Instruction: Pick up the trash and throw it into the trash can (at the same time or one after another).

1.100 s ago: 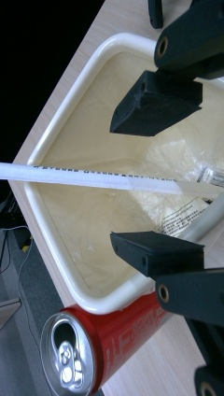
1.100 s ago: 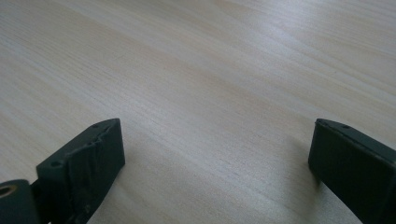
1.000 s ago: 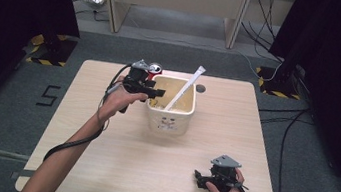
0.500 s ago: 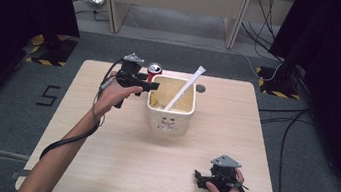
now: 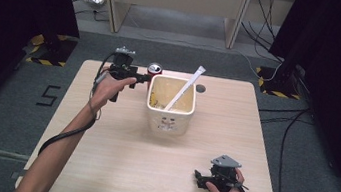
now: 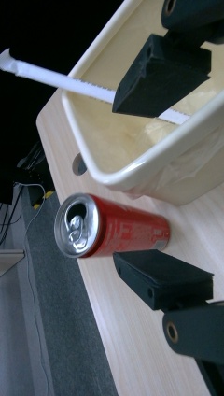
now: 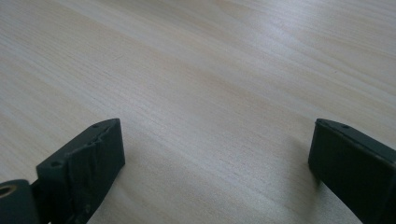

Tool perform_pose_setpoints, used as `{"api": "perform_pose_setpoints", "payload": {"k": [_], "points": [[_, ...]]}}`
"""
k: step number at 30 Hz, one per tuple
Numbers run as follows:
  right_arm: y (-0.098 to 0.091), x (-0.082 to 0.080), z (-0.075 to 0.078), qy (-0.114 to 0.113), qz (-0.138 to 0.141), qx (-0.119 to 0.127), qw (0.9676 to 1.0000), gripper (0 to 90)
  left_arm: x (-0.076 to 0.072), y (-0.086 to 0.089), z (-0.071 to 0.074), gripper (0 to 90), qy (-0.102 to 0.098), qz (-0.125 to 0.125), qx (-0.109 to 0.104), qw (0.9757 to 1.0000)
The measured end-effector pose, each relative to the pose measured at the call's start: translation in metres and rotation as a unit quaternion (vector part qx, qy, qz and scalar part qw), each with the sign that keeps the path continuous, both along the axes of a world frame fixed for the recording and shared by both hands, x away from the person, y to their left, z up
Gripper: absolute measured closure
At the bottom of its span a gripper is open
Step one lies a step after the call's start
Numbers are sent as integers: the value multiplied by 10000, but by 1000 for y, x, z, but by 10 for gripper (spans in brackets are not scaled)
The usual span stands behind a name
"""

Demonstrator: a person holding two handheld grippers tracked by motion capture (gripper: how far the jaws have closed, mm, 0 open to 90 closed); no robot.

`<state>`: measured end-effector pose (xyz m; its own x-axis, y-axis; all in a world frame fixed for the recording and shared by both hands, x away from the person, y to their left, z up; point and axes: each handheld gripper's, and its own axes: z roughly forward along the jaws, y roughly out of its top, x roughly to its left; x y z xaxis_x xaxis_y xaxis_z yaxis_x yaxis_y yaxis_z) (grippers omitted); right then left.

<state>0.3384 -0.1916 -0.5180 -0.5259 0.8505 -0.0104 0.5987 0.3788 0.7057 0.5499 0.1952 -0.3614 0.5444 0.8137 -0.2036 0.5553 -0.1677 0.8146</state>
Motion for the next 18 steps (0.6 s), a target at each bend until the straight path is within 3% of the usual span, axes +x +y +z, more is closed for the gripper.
{"api": "perform_pose_setpoints", "payload": {"k": [18], "points": [[0,0,0,-5,41,-28,10000,40,23,-6,1,238,-8,292,-28,9996]]}}
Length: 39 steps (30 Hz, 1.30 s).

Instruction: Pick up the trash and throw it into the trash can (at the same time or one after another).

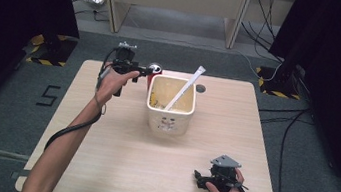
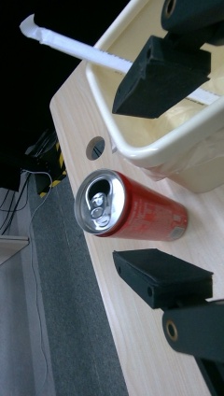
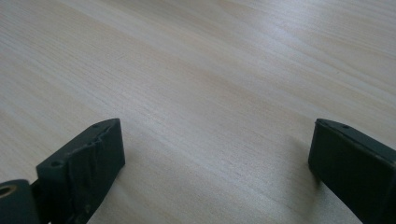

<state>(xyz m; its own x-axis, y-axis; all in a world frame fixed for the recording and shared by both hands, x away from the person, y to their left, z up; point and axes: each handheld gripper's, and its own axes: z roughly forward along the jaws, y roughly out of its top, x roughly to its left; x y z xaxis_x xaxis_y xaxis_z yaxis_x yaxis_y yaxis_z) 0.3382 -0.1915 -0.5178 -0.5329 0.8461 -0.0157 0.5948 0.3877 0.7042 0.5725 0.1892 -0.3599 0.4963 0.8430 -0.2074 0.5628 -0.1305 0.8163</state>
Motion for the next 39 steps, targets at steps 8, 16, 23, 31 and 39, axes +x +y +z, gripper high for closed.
{"api": "perform_pose_setpoints", "payload": {"k": [8,16,23,31,39], "points": [[0,0,0,-10,19,-3,10000,41,14,-10,-2,235,35,106,73,9999],[1,-1,0,1,38,12,10000,41,28,-19,-7,233,117,159,127,9997],[2,-1,0,-8,57,17,10000,41,39,-22,-11,235,214,219,121,9995],[2,-2,0,-12,85,-3,10000,40,46,-27,-19,240,333,247,131,9991],[2,-2,0,-6,82,3,10000,40,52,-33,-22,243,374,210,107,9990]]}}
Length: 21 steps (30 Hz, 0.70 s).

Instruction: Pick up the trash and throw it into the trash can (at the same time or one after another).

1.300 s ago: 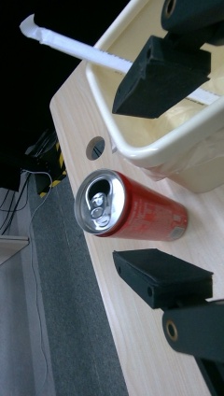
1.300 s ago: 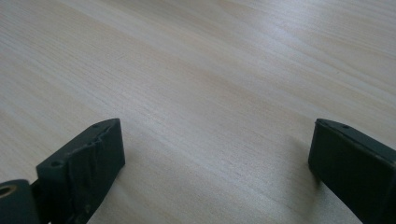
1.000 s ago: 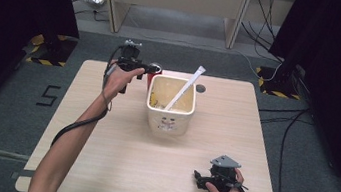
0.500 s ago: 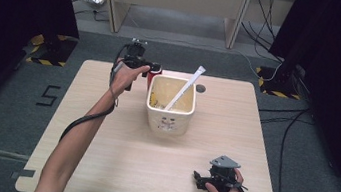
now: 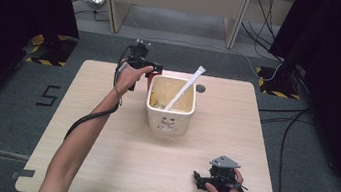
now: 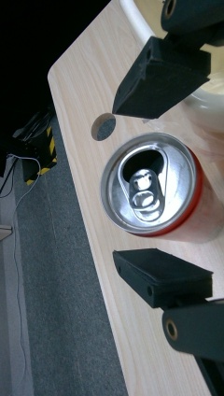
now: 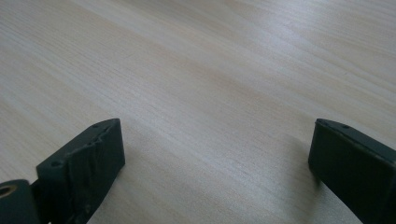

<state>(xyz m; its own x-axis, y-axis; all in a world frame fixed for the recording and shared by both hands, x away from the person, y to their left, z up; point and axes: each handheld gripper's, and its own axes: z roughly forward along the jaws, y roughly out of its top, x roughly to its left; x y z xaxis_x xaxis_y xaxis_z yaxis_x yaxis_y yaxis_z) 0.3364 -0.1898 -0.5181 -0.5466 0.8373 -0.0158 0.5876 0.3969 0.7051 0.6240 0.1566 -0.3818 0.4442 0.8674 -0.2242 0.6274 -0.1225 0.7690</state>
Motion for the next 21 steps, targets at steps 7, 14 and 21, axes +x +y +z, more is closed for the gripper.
{"api": "perform_pose_setpoints", "payload": {"k": [7,14,21], "points": [[0,0,0,0,14,-4,10000,41,4,-4,-2,260,22,21,11,10000],[1,-1,0,2,24,11,10000,41,8,-3,-8,269,88,87,137,9998],[0,-1,0,10,40,-2,10000,41,9,-4,-11,320,140,67,94,9998]]}}
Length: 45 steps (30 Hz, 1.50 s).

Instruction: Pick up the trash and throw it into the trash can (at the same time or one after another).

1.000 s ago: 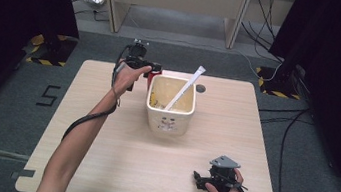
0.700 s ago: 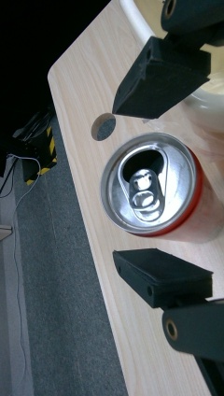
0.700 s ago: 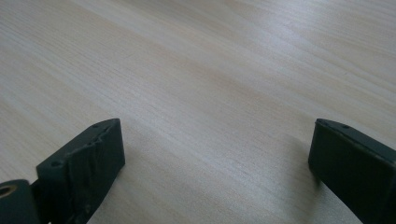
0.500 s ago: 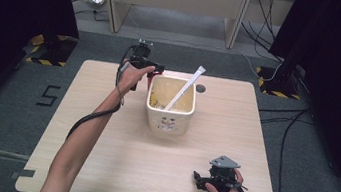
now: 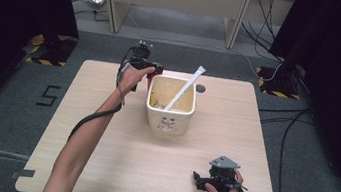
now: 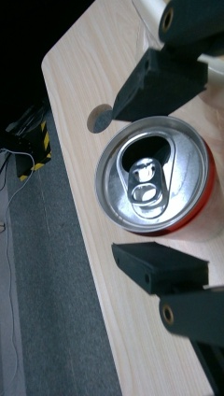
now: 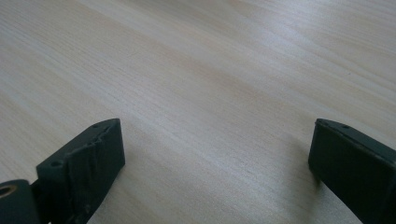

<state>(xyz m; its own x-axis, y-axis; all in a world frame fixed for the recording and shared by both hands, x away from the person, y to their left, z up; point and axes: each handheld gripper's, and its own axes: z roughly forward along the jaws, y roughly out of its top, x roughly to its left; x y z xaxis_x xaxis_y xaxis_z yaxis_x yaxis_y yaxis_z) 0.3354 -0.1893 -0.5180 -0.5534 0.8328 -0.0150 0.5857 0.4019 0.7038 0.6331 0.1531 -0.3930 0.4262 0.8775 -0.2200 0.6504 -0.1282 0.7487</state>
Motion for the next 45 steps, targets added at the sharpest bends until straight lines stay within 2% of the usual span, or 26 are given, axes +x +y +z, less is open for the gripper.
{"api": "perform_pose_setpoints", "payload": {"k": [12,19,21,45], "points": [[0,0,0,-7,-2,9,10000,41,-3,6,4,335,31,9,115,9999],[0,0,0,-6,0,8,10000,40,-6,19,7,341,139,15,1,9999],[0,0,0,-6,-1,8,10000,40,-7,22,7,341,145,21,29,9999],[1,0,0,6,-14,1,10000,38,-26,50,20,342,44,-67,168,9998]]}}
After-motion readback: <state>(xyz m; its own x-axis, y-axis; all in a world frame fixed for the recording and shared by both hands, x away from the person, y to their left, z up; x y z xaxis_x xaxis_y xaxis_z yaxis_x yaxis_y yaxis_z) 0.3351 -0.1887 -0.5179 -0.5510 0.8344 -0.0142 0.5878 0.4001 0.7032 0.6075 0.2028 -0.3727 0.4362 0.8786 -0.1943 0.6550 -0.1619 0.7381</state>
